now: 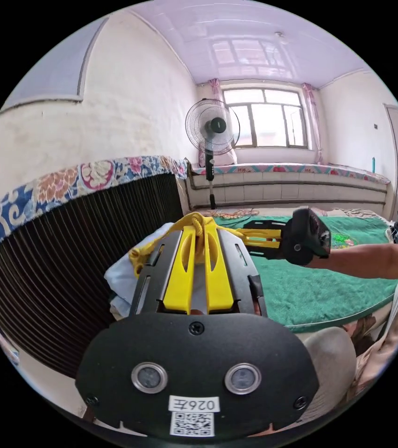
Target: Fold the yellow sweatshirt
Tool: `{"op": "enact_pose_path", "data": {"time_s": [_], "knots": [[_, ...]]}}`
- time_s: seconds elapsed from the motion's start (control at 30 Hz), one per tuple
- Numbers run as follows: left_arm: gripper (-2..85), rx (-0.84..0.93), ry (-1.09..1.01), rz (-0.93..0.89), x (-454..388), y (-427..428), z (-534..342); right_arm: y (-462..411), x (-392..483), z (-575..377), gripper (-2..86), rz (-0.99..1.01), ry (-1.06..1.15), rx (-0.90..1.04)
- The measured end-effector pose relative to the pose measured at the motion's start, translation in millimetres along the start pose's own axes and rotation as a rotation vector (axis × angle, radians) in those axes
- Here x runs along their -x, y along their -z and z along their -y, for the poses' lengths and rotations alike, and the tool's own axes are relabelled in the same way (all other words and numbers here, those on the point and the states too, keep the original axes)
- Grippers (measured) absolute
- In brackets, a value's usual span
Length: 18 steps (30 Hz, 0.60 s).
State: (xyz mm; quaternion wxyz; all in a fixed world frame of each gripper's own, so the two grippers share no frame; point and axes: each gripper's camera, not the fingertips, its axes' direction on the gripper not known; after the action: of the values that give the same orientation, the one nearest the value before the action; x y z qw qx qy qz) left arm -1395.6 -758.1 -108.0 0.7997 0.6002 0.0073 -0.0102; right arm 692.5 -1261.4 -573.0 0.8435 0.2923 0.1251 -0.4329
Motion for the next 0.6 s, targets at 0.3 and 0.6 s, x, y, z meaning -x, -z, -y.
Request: {"op": "enact_pose_path", "data": {"time_s": [0.3, 0.6], "knots": [[1.1, -0.271, -0.075, -0.345, -127.9, 110.7, 36.3, 216.9, -48.2, -137.0, -0.9, 0.056, -0.31, -0.027], [1.1, -0.104, -0.141, -0.928, -371.3, 39.3, 44.1, 414.2, 67.6, -387.3, -0.8, -0.117, -0.396, 0.382]]}}
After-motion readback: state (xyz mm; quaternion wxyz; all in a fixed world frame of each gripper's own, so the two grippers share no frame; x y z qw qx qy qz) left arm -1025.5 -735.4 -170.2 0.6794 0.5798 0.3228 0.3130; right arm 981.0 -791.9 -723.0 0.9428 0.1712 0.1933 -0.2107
